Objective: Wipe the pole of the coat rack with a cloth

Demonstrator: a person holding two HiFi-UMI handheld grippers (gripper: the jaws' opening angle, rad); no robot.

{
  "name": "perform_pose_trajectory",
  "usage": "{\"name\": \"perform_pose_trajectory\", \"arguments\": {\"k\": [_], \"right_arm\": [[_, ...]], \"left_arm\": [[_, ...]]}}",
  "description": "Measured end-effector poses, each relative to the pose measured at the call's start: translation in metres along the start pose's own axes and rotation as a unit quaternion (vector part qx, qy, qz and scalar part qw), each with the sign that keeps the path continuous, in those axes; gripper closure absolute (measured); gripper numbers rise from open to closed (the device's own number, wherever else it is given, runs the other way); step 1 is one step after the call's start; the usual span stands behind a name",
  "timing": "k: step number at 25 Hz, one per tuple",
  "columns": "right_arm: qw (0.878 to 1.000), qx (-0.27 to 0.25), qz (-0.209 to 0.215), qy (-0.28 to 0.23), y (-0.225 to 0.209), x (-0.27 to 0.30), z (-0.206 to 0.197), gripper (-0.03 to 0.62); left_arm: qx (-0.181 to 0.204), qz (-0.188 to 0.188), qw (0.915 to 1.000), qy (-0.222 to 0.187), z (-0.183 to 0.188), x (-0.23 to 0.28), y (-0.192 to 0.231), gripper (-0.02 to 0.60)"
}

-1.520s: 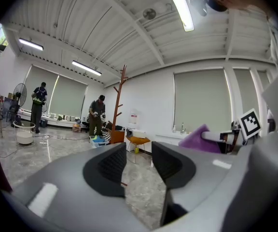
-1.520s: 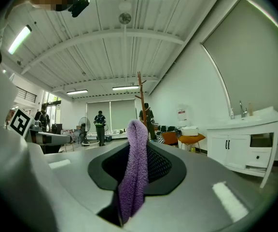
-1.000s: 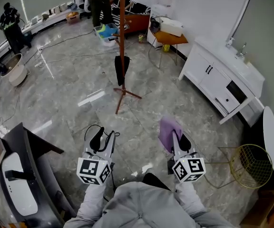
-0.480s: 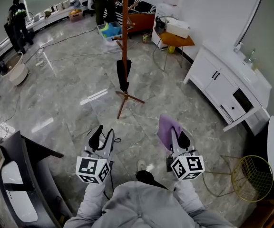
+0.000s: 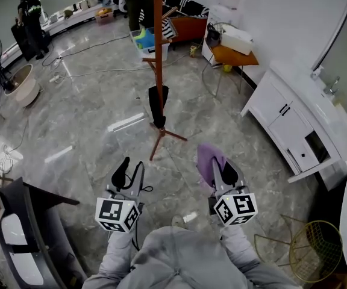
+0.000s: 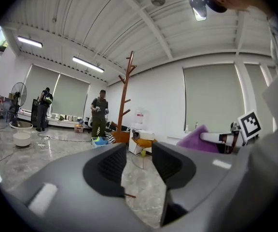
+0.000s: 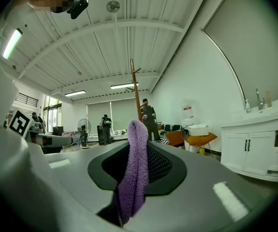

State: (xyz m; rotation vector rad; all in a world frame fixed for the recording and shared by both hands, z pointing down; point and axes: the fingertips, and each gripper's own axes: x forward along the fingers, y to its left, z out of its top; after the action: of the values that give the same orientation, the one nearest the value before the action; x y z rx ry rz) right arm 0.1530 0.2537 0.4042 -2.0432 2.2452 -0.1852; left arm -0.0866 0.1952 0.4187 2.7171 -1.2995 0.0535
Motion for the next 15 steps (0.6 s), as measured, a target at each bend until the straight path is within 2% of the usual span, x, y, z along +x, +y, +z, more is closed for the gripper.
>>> {"name": "perform_pose_trajectory", "arguments": {"k": [7,15], "right_arm": [[1.0,0.002,0.025,-0.001,-0.015,0.048,0.008,0.528],[0.998,-0.016,0.052,-0.023,-0.01,0.114,0.03,0.528]], "left_arm": [[0.0,0.012,0.9999,0.003,0.005,0.04,0.006,0.411],[-0.001,0.014,0.9999,0.001,0.013,0.087,0.038,0.411]]}}
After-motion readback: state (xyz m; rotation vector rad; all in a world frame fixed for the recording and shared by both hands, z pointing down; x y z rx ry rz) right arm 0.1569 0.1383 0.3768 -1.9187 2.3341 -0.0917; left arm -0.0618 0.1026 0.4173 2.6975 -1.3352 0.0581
